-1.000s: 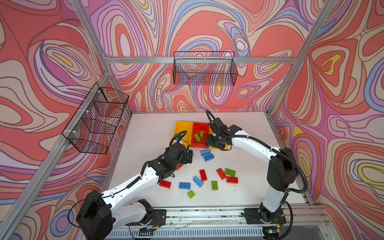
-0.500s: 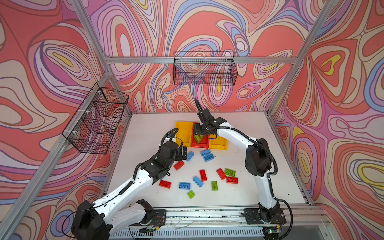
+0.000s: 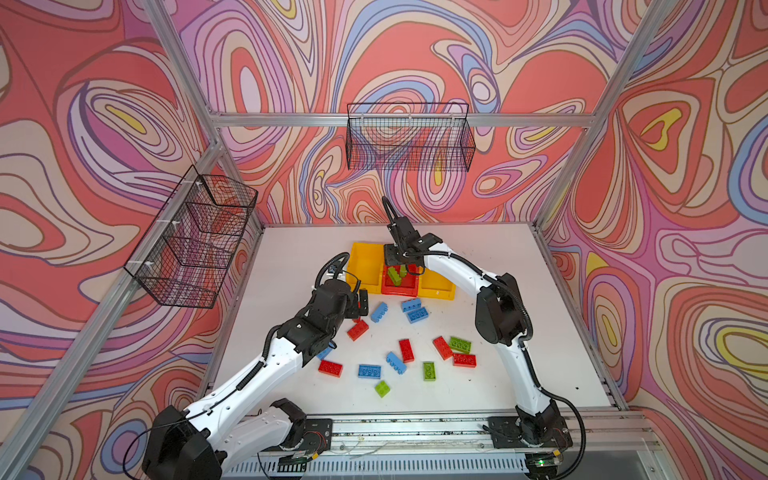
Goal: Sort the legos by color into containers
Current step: 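Carry the green brick over the red bin and release it with the right gripper, then move the right gripper to a lime-green 2x3 brick and grasp it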
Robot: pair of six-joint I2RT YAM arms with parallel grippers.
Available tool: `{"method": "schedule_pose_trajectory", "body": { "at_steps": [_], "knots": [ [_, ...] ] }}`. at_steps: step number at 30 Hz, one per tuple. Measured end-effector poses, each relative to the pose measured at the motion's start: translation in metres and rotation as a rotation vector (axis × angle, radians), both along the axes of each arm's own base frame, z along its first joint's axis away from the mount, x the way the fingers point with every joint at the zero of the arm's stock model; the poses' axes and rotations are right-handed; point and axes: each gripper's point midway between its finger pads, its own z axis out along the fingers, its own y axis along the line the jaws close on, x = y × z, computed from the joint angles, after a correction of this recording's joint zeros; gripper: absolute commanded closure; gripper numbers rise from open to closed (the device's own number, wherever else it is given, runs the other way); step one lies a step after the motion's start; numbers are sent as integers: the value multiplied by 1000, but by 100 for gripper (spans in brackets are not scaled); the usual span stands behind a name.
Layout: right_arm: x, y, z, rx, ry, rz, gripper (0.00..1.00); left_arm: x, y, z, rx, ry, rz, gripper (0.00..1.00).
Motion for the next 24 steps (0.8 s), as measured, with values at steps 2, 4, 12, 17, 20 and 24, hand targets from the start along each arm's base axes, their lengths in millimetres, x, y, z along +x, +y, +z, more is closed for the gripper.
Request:
{"method": "schedule_pose_trajectory", "body": {
  "at_steps": [2,4,12,17,20,24],
  "knots": [
    [1,-1,0,-5,-2,2,17,0,-1,0,-3,2,-5,0],
    [0,-2,0,-10,-1,5,16,-1,-2,-1,-9,5,-12,0],
    [-13,-17,2,-59,13,-2,15,-2,-7,-2,-43,18,-25,0],
    [-47,-45,23,-88,23,-11,15,-4,-12,-2,-78,32,-36,0],
    [-69,-65,42,-100,12,-25,15,-6,-16,-5,-105,46,-41,0],
    [-108,-95,49,-114,36,-61,16,-18,-33,-12,-117,66,-81,0]
  ]
}}
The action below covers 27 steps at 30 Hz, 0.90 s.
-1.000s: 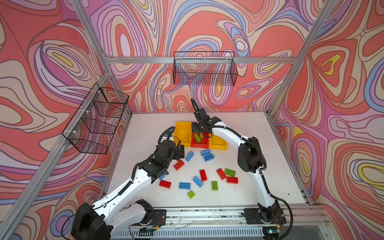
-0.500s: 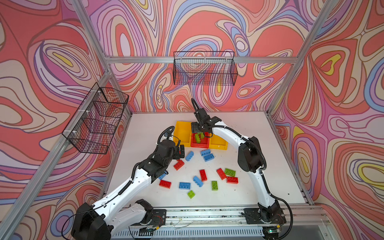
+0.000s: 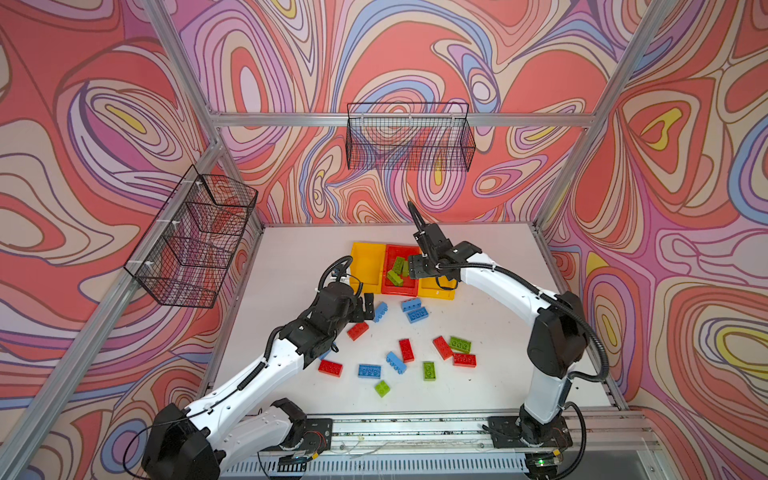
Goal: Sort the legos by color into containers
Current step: 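Move the right gripper to a lime-green 2x3 brick and grasp it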
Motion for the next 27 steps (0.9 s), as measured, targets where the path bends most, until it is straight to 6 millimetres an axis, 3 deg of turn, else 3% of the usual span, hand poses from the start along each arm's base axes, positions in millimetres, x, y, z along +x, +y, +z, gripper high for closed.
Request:
{"method": "schedule_pose_trajectory", "body": {
  "at_steps": [8,13,21,27],
  "knots": [
    [-95,-67,-59,-58,196,-137,14,-30,-62,-27,51,48,-142,0],
    [-136,-92,-84,-45,278,-248,14,-38,-82,-35,69,67,-176,0],
    [-172,-104,-119,8,373,-343,14,-35,-89,-22,51,44,-178,0],
    [-170,-97,-123,67,375,-372,14,-35,-89,-22,64,39,-187,0]
  ]
}}
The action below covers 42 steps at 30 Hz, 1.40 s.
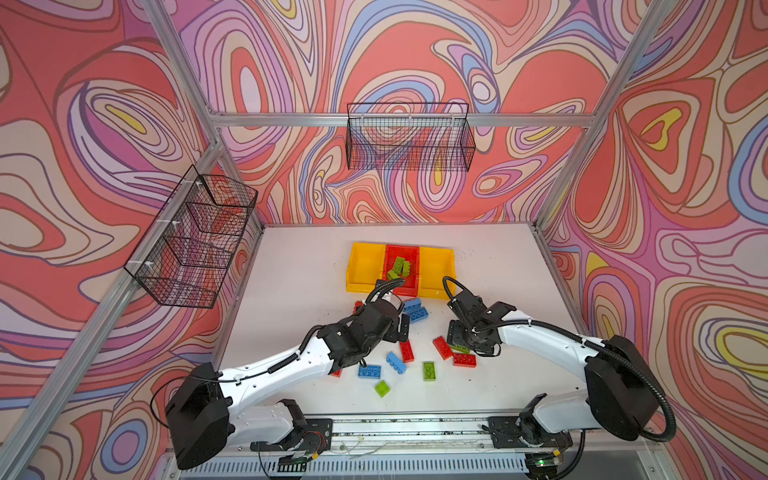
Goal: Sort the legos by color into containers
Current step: 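Move the right gripper to a lime-green 2x3 brick and grasp it, then carry the lime-green brick over the red bin and open the right gripper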
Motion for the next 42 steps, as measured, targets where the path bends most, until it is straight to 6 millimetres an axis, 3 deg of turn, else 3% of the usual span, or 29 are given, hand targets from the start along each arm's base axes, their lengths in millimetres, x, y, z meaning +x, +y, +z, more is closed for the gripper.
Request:
{"method": "schedule_pose_trajectory", "body": {
  "at_steps": [8,14,23,27,31,38,42],
  "knots": [
    [5,5,1,32,-18,-29,14,0,0,0,30,-16,-24,0],
    [3,5,-12,15,23,-40,17,0,1,0,52,-28,-39,0],
    [2,5,-21,-2,52,-33,48,4,5,1,57,-34,-27,0],
    [8,9,-15,-11,54,-16,52,9,9,2,53,-36,-9,0],
    [28,21,10,-4,15,8,52,15,17,4,43,-42,19,0],
    [99,65,86,57,-157,87,53,22,45,2,28,-41,94,0],
    [139,92,113,76,-231,142,53,24,59,5,13,-51,131,0]
  ]
}}
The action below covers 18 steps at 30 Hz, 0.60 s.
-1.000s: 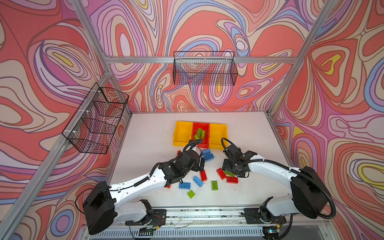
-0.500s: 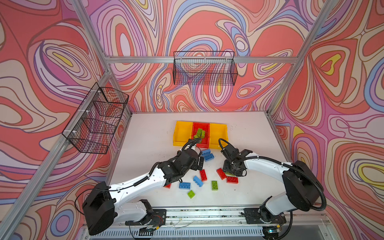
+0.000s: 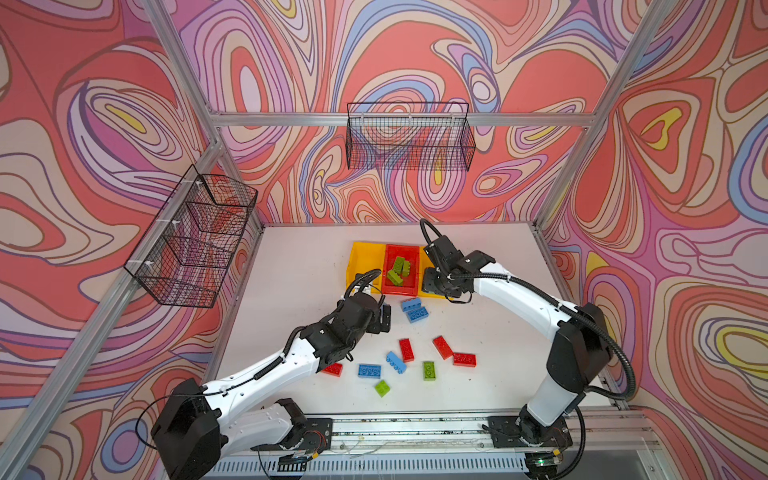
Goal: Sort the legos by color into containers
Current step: 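Carry the lime-green brick over the red bin and open the right gripper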
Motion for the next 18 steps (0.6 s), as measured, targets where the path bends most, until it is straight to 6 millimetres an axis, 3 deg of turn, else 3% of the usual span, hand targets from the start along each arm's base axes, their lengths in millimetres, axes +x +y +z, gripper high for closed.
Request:
{"method": "schedule_pose_trajectory", "body": {
  "at_steps": [5,9,14,15,18],
  "knots": [
    [47,30,5,-26,-49,66,53,0,19,3,-10,-18,49,0],
    [81,50,-7,-64,-71,114,53,4,34,6,-10,-27,92,0],
    [107,66,-24,-97,-81,158,50,13,52,7,-12,-31,151,0],
    [112,69,-27,-102,-85,164,47,14,55,7,-9,-31,160,0],
    [123,75,-35,-114,-87,178,23,17,62,7,-2,-31,178,0]
  ]
}}
